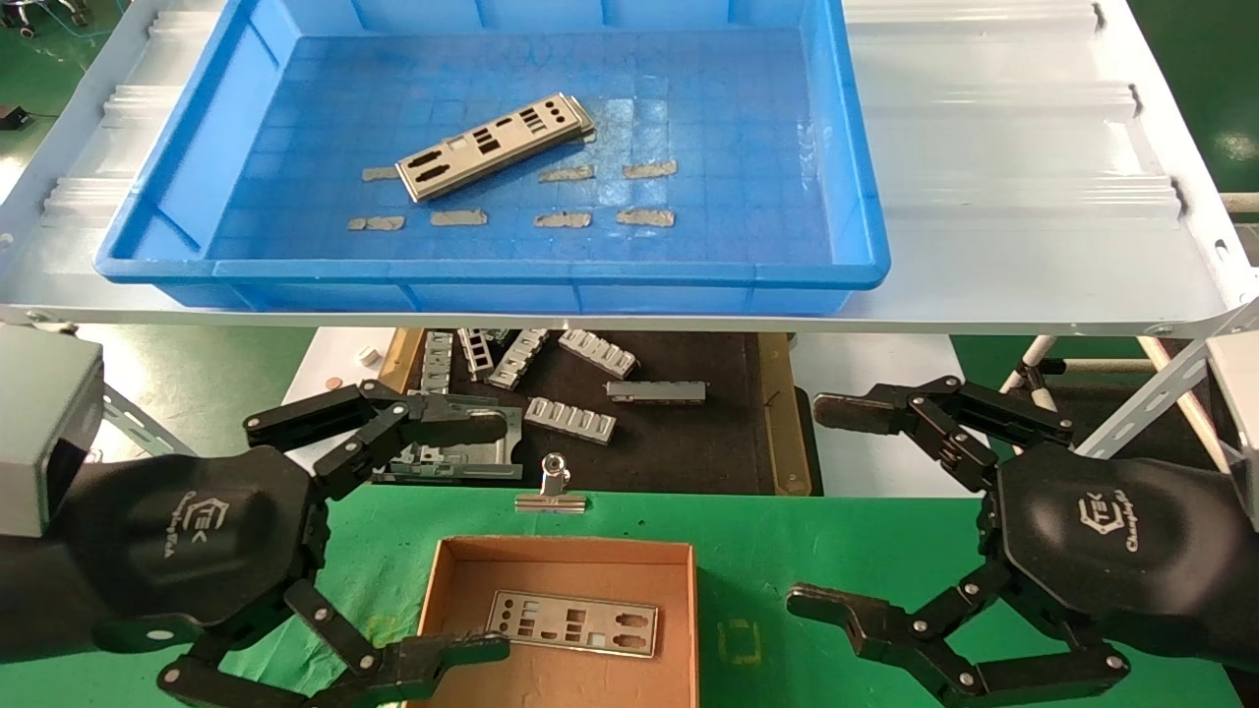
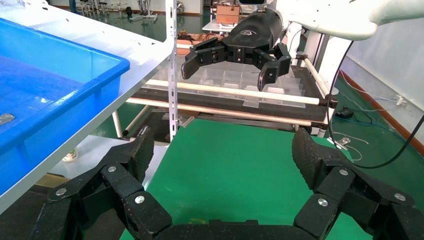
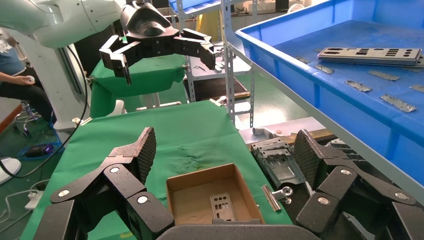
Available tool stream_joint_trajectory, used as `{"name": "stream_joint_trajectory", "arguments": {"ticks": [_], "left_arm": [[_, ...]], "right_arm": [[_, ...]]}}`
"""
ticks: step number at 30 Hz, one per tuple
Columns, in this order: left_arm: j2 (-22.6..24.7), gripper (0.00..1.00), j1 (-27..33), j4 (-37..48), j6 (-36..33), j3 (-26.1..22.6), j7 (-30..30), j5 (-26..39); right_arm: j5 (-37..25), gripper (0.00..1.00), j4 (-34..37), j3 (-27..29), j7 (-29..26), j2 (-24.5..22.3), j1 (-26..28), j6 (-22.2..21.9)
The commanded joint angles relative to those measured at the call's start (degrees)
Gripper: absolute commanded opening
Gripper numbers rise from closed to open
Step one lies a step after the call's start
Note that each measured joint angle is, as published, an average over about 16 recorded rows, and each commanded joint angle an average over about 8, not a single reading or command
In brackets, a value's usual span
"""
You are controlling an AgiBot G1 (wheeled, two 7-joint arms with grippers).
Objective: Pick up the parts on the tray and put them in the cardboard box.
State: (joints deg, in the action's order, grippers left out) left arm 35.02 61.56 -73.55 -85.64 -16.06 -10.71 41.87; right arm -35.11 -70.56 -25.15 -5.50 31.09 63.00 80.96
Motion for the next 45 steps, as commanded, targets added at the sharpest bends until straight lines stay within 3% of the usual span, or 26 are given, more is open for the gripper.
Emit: {"name": "stream_joint_trajectory", "arguments": {"ticks": [1, 45], "left_arm": [[0.00, 1.00, 0.00, 0.00, 0.00, 0.00, 0.00, 0.00], [0.00, 1.00, 0.00, 0.00, 0.00, 0.00, 0.00, -0.01]], "right_arm": [[0.00, 1.00, 0.00, 0.00, 0.00, 0.00, 0.00, 0.00], [0.00, 1.00, 0.00, 0.00, 0.00, 0.00, 0.00, 0.00]]}}
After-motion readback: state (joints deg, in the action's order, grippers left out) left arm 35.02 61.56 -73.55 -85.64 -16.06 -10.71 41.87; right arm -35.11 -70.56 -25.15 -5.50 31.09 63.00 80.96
